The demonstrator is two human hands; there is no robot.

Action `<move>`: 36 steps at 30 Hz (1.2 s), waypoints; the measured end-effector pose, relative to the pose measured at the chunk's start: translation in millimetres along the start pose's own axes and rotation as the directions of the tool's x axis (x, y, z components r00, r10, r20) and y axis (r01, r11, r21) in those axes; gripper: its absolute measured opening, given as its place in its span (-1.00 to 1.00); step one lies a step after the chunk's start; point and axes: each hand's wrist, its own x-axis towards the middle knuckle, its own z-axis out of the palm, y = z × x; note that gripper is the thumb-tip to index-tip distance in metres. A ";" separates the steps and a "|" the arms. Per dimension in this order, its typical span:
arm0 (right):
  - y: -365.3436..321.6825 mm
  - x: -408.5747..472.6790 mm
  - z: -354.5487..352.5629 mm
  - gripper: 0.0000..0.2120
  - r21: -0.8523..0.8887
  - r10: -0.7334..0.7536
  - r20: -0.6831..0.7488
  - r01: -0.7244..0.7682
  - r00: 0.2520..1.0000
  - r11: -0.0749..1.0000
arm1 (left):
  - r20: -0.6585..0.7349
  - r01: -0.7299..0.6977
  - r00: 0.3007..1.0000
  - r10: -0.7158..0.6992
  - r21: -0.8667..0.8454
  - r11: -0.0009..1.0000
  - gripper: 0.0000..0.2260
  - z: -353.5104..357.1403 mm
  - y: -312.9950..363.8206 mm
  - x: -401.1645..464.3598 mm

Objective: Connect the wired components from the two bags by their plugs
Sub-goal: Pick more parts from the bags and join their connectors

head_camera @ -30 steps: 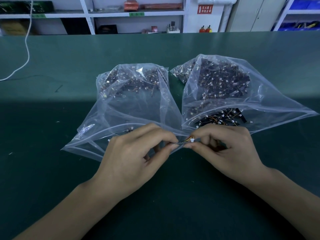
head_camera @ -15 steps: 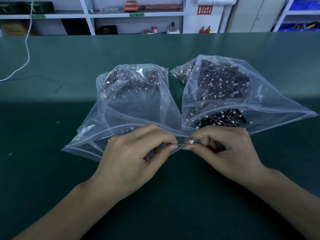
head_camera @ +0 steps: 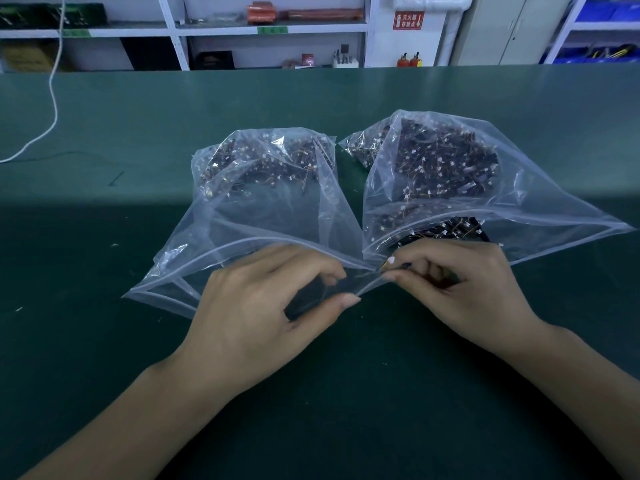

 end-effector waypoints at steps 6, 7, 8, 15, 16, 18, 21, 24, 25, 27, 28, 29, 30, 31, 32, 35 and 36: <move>17.9 3.4 -11.8 -0.96 -0.117 0.164 -0.050 -0.169 0.985 0.979 | 0.033 0.020 0.999 -0.024 0.112 0.994 -0.75 -2.1 -12.1 2.2; 20.8 2.9 -13.4 -0.97 -0.171 0.192 -0.043 -0.196 0.980 0.965 | 0.044 0.033 0.998 -0.039 0.135 0.990 -0.75 -2.8 -13.8 2.1; 23.3 2.3 -14.8 -0.97 -0.214 0.223 -0.046 -0.228 0.974 0.950 | 0.055 0.047 0.997 -0.056 0.156 0.987 -0.75 -3.2 -15.0 1.8; 27.0 3.2 -19.9 -0.89 -0.290 0.383 -0.172 -0.418 0.908 0.861 | 0.105 0.166 0.971 -0.215 0.353 0.921 -0.77 -8.2 -19.9 -0.6; 25.8 3.5 -19.7 -0.88 -0.289 0.392 -0.176 -0.428 0.903 0.856 | 0.119 0.170 0.965 -0.233 0.393 0.904 -0.75 -9.2 -20.1 -0.7; 22.5 3.5 -18.4 -0.86 -0.292 0.397 -0.171 -0.431 0.902 0.854 | 0.149 0.172 0.951 -0.270 0.469 0.866 -0.74 -11.5 -20.6 -0.7; 16.5 3.8 -16.6 -0.86 -0.300 0.377 -0.175 -0.414 0.909 0.859 | 0.175 0.212 0.922 -0.346 0.521 0.827 -0.75 -14.4 -21.5 -1.0; 10.1 4.8 -13.9 -0.92 -0.281 0.360 -0.187 -0.401 0.914 0.872 | 0.165 0.241 0.916 -0.366 0.503 0.830 -0.77 -13.9 -22.9 -1.5; 8.7 5.0 -12.8 -0.94 -0.267 0.356 -0.190 -0.397 0.915 0.878 | 0.165 0.240 0.917 -0.362 0.498 0.834 -0.78 -13.4 -24.1 -1.8; 6.7 4.4 -10.8 -0.93 -0.228 0.336 -0.190 -0.374 0.923 0.899 | 0.168 0.236 0.921 -0.352 0.477 0.846 -0.78 -12.5 -27.2 -2.1; 5.8 3.6 -9.7 -0.91 -0.201 0.319 -0.188 -0.354 0.929 0.913 | 0.169 0.232 0.924 -0.342 0.464 0.855 -0.78 -11.8 -28.9 -2.4; 4.6 2.7 -8.8 -0.87 -0.169 0.299 -0.189 -0.330 0.936 0.929 | 0.170 0.227 0.928 -0.331 0.449 0.864 -0.77 -11.3 -30.2 -2.7; 3.1 2.1 -7.9 -0.83 -0.138 0.280 -0.193 -0.308 0.940 0.941 | 0.168 0.220 0.933 -0.319 0.436 0.873 -0.76 -10.6 -31.1 -2.9; 1.3 1.7 -6.9 -0.79 -0.113 0.264 -0.197 -0.290 0.944 0.950 | 0.163 0.211 0.939 -0.303 0.424 0.881 -0.75 -10.2 -31.9 -3.1; -1.0 1.4 -5.7 -0.76 -0.098 0.248 -0.198 -0.271 0.948 0.958 | 0.160 0.200 0.944 -0.287 0.412 0.889 -0.74 -10.2 -32.9 -3.3; -5.8 0.7 -2.5 -0.76 -0.080 0.190 -0.187 -0.207 0.964 0.975 | 0.161 0.177 0.957 -0.241 0.335 0.926 -0.71 -10.3 -35.6 -3.6; -6.4 0.2 -1.5 -0.77 -0.071 0.173 -0.185 -0.189 0.967 0.979 | 0.158 0.172 0.962 -0.225 0.291 0.941 -0.70 -9.7 -35.7 -3.3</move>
